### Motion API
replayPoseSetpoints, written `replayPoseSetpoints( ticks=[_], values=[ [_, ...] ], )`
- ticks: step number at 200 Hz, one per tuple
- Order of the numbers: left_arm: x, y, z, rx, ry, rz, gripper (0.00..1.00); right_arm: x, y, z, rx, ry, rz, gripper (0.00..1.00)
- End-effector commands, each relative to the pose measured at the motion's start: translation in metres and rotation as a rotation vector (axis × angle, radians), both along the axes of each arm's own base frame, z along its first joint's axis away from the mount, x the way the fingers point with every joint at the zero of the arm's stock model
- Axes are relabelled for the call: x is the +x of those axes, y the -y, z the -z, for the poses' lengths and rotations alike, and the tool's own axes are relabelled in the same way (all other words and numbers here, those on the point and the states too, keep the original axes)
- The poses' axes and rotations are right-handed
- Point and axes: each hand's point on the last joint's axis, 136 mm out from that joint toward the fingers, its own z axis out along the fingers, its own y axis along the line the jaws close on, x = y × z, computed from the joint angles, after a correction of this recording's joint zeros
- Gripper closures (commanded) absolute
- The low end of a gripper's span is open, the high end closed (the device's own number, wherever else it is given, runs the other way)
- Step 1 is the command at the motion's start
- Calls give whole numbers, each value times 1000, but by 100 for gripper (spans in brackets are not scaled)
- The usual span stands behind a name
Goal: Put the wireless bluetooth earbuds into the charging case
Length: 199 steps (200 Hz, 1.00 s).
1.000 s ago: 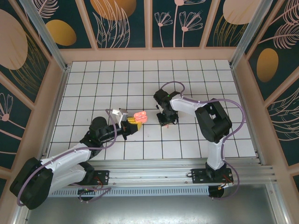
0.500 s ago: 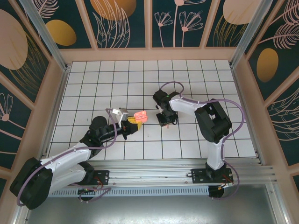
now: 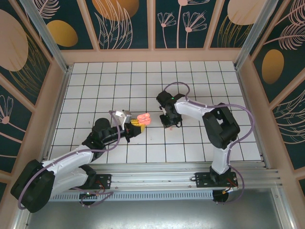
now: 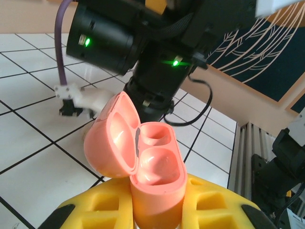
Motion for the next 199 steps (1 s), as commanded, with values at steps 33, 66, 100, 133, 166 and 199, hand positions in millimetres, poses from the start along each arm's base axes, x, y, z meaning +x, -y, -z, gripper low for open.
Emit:
replayPoseSetpoints(
  ticks=[33,66,100,133,166,199],
  values=[
    [7,3,2,25,80,7,86,22,-17,-73,179,192,147,76],
    [13,8,1,19,86,12,87,40,-28,-132,301,365,197,76],
    [17,14,-4,-11,89,21,87,42,-45,-184,441,505,181,76],
    [21,16,-14,-50,119,19,87,28,-63,-215,553,599,118,76],
    [20,17,-23,-79,162,28,87,7,-72,-234,648,668,55,76],
    [24,19,-27,-82,169,26,88,-10,-70,-245,713,710,28,76]
  ],
)
